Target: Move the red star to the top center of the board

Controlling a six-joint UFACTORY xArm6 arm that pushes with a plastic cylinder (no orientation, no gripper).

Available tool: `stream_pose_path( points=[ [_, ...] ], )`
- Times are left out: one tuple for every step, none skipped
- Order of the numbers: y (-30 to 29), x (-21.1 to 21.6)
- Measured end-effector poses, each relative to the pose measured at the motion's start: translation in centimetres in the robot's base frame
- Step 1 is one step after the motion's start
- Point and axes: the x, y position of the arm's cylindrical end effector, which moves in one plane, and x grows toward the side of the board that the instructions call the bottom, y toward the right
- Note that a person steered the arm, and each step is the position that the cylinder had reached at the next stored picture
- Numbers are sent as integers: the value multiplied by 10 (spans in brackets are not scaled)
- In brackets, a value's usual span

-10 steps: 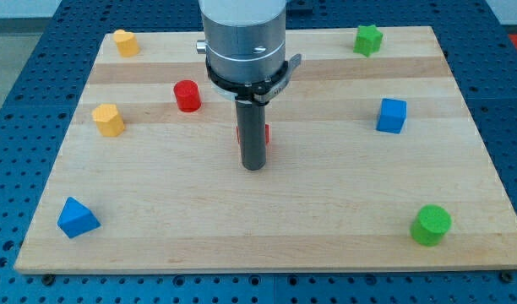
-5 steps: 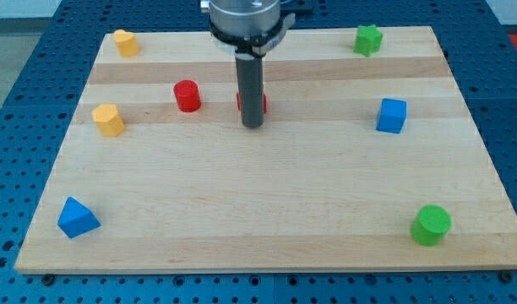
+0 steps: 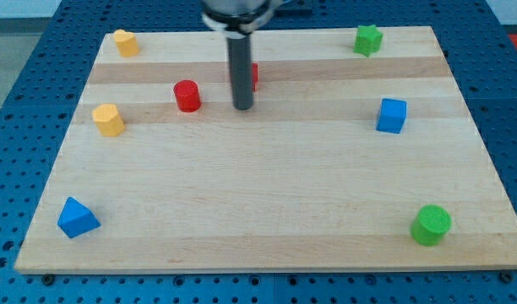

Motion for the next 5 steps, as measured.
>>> stream_pose_path(
  points=[
    [-12, -31],
    [3, -61],
    [2, -59],
    [8, -32],
    [36, -30]
  ],
)
